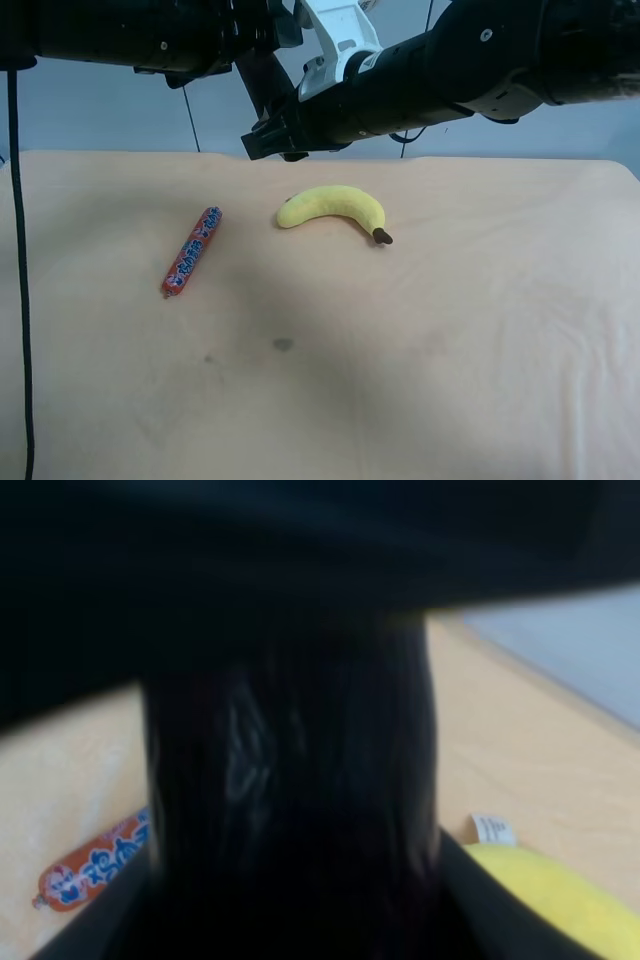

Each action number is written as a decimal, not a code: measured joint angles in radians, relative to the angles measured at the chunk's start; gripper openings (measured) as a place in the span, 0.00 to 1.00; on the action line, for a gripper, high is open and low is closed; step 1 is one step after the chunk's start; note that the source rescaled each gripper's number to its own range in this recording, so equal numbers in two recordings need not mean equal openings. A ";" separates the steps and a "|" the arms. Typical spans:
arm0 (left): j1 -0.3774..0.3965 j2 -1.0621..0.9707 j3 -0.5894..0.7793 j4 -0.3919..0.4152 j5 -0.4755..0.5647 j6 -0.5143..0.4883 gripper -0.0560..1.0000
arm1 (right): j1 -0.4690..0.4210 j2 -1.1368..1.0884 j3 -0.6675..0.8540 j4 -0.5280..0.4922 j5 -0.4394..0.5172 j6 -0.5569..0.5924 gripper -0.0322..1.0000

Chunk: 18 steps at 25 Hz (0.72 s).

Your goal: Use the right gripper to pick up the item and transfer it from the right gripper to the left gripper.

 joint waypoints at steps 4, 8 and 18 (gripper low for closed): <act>0.000 0.010 0.000 0.000 0.006 0.000 0.64 | 0.000 0.000 0.000 0.000 0.000 0.000 0.03; 0.000 0.012 0.000 0.000 0.007 0.000 0.42 | 0.000 0.000 0.000 0.000 0.000 0.000 0.03; -0.005 0.012 -0.001 -0.008 0.028 -0.007 0.14 | 0.000 0.003 0.000 0.000 0.005 0.004 0.03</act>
